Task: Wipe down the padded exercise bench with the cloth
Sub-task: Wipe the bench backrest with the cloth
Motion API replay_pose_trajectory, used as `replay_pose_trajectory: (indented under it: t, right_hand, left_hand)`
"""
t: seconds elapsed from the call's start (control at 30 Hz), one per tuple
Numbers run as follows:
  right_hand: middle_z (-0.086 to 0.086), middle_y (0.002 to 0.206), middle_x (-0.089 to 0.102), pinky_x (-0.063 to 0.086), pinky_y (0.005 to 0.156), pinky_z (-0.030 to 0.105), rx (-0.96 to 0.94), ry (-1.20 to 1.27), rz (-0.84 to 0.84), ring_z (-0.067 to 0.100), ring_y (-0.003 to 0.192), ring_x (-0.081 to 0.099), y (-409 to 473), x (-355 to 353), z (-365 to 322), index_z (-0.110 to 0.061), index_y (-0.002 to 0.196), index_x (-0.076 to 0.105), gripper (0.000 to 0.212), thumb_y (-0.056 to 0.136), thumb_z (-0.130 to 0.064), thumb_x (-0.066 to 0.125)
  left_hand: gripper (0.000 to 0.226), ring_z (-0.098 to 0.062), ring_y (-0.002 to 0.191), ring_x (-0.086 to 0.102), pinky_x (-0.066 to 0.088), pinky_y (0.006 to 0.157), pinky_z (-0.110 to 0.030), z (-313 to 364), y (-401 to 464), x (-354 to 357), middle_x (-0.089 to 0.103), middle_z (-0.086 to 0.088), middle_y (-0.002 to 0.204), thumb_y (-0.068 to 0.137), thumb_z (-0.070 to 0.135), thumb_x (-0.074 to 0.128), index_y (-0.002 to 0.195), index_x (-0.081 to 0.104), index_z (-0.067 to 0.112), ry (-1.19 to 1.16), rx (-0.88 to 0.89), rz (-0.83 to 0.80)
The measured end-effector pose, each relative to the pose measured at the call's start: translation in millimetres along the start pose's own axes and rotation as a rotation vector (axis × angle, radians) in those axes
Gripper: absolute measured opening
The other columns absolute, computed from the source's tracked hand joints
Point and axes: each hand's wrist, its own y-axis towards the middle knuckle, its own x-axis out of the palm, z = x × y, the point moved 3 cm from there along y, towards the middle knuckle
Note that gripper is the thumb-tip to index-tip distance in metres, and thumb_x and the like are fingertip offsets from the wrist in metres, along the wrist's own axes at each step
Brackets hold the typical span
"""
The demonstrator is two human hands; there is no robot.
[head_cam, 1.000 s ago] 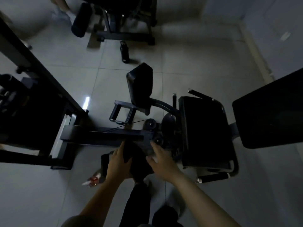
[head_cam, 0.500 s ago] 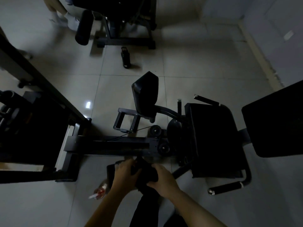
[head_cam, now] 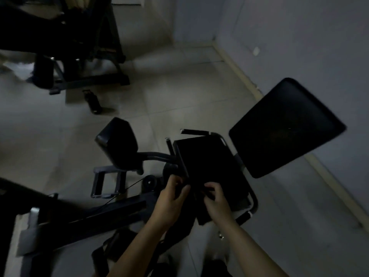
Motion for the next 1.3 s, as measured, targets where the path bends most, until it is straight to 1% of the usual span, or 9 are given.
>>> replay_pose_trajectory:
  t: [0.13, 0.27, 0.33, 0.57, 0.67, 0.97, 1.07, 1.17, 1.3]
  right_hand:
    - [0.005, 0.115, 0.066, 0.052, 0.085, 0.038, 0.335, 0.331, -0.233, 0.023, 0.097, 0.062, 5, -57, 6, -0.028, 0.126, 0.056, 0.079, 0.065, -0.078, 0.057]
    - [-0.003, 0.095, 0.073, 0.049, 0.073, 0.03, 0.162, 0.63, -0.097, 0.017, 0.093, 0.066, 20, -142, -10, -0.031, 0.107, 0.063, 0.019, 0.091, -0.03, 0.053]
    - [0.001, 0.102, 0.072, 0.054, 0.071, 0.035, 0.064, 0.676, -0.052, 0.021, 0.094, 0.068, 33, -190, -11, -0.031, 0.115, 0.058, 0.031, 0.088, -0.015, 0.056]
    - [-0.002, 0.124, 0.045, 0.05, 0.092, 0.026, -0.222, 0.011, -0.006, 0.012, 0.111, 0.052, 56, -336, -22, -0.02, 0.116, 0.058, 0.04, 0.082, -0.001, 0.065]
    - [0.009, 0.103, 0.052, 0.041, 0.071, 0.003, -0.309, -0.268, 0.118, 0.019, 0.094, 0.054, 69, -367, -32, -0.008, 0.09, 0.062, 0.016, 0.081, 0.006, 0.061]
    - [-0.003, 0.076, 0.059, 0.043, 0.046, 0.011, -0.653, -0.352, 0.665, -0.002, 0.058, 0.058, 49, -418, -70, -0.017, 0.097, 0.043, 0.003, 0.096, -0.016, 0.041]
    - [-0.02, 0.084, 0.05, 0.041, 0.058, -0.002, -0.75, -0.271, 0.882, -0.019, 0.075, 0.055, 37, -420, -86, -0.014, 0.102, 0.042, 0.009, 0.095, -0.011, 0.038]
    - [-0.006, 0.09, 0.055, 0.04, 0.068, -0.001, -0.809, -0.229, 0.979, -0.011, 0.079, 0.055, 43, -429, -108, -0.012, 0.107, 0.045, 0.014, 0.094, -0.014, 0.04]
    - [0.01, 0.14, 0.04, 0.036, 0.106, 0.026, -0.683, -0.559, 0.739, 0.018, 0.127, 0.041, 109, -427, -125, -0.011, 0.133, 0.041, 0.048, 0.09, -0.028, 0.056]
  left_hand:
    - [0.014, -0.008, 0.069, 0.043, 0.041, 0.065, -0.027, 41, 31, 58, 0.043, 0.0, 0.079, 0.096, 0.02, 0.047, 0.092, 0.041, 0.008, -0.259, -0.015, -0.101]
    - [0.012, -0.002, 0.061, 0.043, 0.041, 0.058, -0.019, 81, 56, 128, 0.043, 0.005, 0.074, 0.096, 0.018, 0.045, 0.089, 0.039, 0.012, -0.342, 0.038, -0.123]
    - [0.012, -0.005, 0.064, 0.044, 0.042, 0.06, -0.022, 97, 67, 163, 0.043, 0.002, 0.077, 0.096, 0.021, 0.045, 0.09, 0.039, 0.013, -0.378, 0.036, -0.087]
    - [0.01, -0.007, 0.069, 0.045, 0.044, 0.063, -0.026, 144, 99, 277, 0.043, 0.0, 0.082, 0.097, 0.023, 0.043, 0.089, 0.04, 0.018, -0.448, -0.029, -0.014]
    - [0.011, -0.011, 0.068, 0.046, 0.043, 0.062, -0.029, 160, 111, 305, 0.045, -0.002, 0.08, 0.096, 0.023, 0.044, 0.088, 0.042, 0.017, -0.491, -0.069, 0.024]
    - [0.015, -0.03, 0.08, 0.061, 0.054, 0.072, -0.051, 190, 144, 337, 0.058, -0.004, 0.086, 0.087, 0.017, 0.061, 0.086, 0.049, 0.027, -0.452, -0.048, 0.013]
    - [0.036, -0.018, 0.092, 0.064, 0.058, 0.07, -0.035, 202, 155, 347, 0.057, 0.0, 0.104, 0.083, 0.011, 0.067, 0.101, 0.048, 0.036, -0.483, -0.001, -0.046]
    - [0.03, -0.009, 0.088, 0.065, 0.054, 0.063, -0.019, 221, 174, 349, 0.061, 0.003, 0.102, 0.084, 0.004, 0.064, 0.103, 0.056, 0.026, -0.578, 0.034, -0.127]
    - [0.032, -0.012, 0.083, 0.067, 0.057, 0.074, -0.027, 217, 212, 343, 0.062, -0.001, 0.1, 0.087, 0.005, 0.06, 0.117, 0.054, 0.015, -0.609, -0.126, -0.152]
